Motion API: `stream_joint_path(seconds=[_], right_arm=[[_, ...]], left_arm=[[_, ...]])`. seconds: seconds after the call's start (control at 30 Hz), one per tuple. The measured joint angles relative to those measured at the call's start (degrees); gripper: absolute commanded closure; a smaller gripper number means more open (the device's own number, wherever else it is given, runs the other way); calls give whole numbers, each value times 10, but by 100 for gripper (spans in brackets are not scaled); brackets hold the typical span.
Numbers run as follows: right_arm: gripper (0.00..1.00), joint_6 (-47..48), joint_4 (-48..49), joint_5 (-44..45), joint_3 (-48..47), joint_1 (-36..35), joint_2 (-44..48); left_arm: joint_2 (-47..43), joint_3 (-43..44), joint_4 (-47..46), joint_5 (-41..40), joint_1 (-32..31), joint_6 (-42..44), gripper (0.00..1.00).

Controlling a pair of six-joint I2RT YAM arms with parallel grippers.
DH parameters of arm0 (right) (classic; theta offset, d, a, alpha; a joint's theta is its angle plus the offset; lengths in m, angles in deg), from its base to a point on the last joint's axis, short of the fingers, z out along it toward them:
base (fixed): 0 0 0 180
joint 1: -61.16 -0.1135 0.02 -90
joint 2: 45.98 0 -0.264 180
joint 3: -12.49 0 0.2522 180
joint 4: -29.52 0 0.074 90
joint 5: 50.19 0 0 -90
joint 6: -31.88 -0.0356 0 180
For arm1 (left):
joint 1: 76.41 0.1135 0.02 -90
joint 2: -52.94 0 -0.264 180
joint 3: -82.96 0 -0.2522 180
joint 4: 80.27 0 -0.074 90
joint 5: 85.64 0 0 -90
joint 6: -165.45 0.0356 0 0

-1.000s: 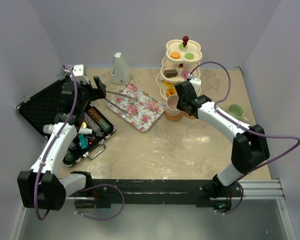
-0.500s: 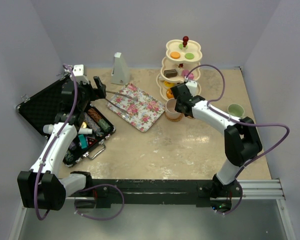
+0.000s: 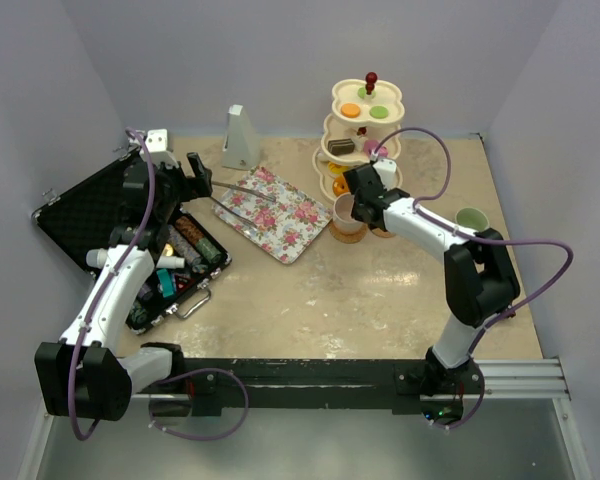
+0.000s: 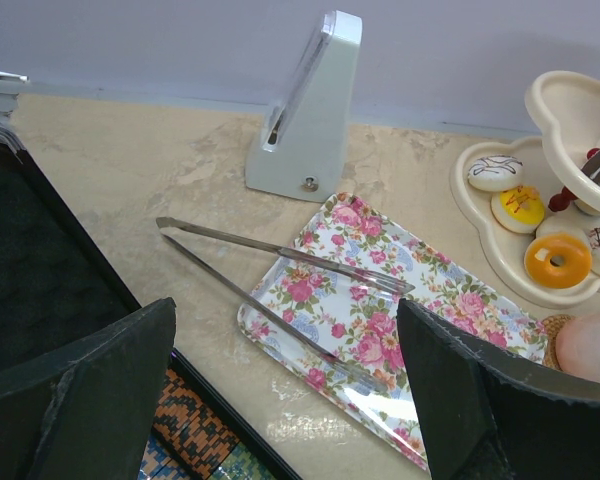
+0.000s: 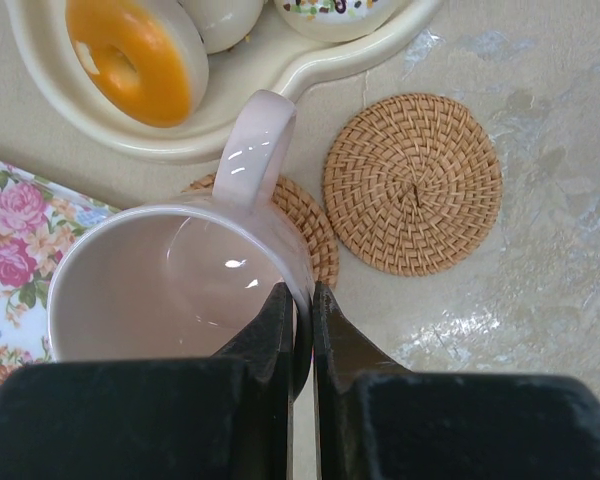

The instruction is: Serve the afternoon tea

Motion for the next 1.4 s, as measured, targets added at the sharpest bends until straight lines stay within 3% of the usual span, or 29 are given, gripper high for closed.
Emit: stream_joint_path(seconds=[0.13,0.23,0.37,0.47,0.57,0.8,0.93,1.03,1.27,1.4], right_arm=[[100,2,8,0,-3,1,-7],[94,4,11,2,-3,1,-14],[79,5,12,5,-6,2,-16],[55,5,16,6,-9,2,-17],[44,7,20,7,-19,2,-18],[25,10,19,9,-43,3,-12],[23,22,6,9,-40,15,33],[22,46,12,1,-30,66,97],[17,99,72,-54,26,320,191],[15,91,95,-120,98,389,212]], left_arm=[[0,0,0,-1,0,0,4],[0,0,0,-2,0,0,4],[0,0,0,-2,0,0,4],[0,0,0,-2,0,0,4],[0,0,0,-2,0,0,4],[0,0,0,-2,0,0,4],[0,0,0,-2,0,0,4],[0,0,0,-2,0,0,4],[0,0,0,-2,0,0,4],[0,0,0,-1,0,0,4]])
